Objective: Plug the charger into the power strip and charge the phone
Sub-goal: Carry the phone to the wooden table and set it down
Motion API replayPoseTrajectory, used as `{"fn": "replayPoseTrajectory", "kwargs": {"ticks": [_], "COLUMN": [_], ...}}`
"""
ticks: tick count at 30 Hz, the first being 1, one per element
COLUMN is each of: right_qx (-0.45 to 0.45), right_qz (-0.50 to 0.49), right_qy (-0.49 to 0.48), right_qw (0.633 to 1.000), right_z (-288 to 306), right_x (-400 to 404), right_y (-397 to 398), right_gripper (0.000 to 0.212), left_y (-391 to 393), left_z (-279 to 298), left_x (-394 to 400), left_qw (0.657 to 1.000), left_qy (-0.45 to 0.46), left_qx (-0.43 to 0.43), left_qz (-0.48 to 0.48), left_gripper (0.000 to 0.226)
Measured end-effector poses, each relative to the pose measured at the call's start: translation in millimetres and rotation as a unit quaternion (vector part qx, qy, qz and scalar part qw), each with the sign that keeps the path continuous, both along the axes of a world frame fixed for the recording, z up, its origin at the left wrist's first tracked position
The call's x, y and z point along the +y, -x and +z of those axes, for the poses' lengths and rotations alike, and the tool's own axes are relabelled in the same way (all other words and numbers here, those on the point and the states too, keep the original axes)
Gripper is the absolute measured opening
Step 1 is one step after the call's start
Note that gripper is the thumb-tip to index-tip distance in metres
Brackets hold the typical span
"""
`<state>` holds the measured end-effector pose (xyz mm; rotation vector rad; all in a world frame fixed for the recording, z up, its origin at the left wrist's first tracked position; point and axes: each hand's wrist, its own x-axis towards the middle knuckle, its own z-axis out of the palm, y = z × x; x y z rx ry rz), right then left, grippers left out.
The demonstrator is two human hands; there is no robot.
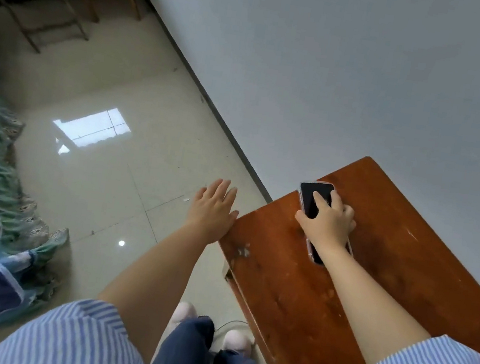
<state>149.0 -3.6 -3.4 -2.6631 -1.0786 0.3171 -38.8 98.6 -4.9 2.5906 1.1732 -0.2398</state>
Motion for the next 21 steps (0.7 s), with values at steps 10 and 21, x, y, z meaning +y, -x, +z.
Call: {"fn": "replayPoseTrajectory", "kwargs": {"ticks": [10,21], "right_qx": [-0.011,-0.020], "right_qz": [0.191,0.306], "right_qy": [-0.048,-0.114], "right_qw": [0.980,0.945], "right_z": [46.1,104.9], "right_x": [253.1,511.5], "right_y": [128.0,298.1], "right_gripper": [0.057,0.054], "left_y": [148.5,303.7], "left_z": [48.3,109.2], "left_x": [210.4,423.9], "left_qw": [0.988,0.957], "left_qy": [-0.102,-0.157], "left_qx": [0.021,0.003], "left_qz": [0.114,0.242], "left_gripper": [0.047,0.034]}}
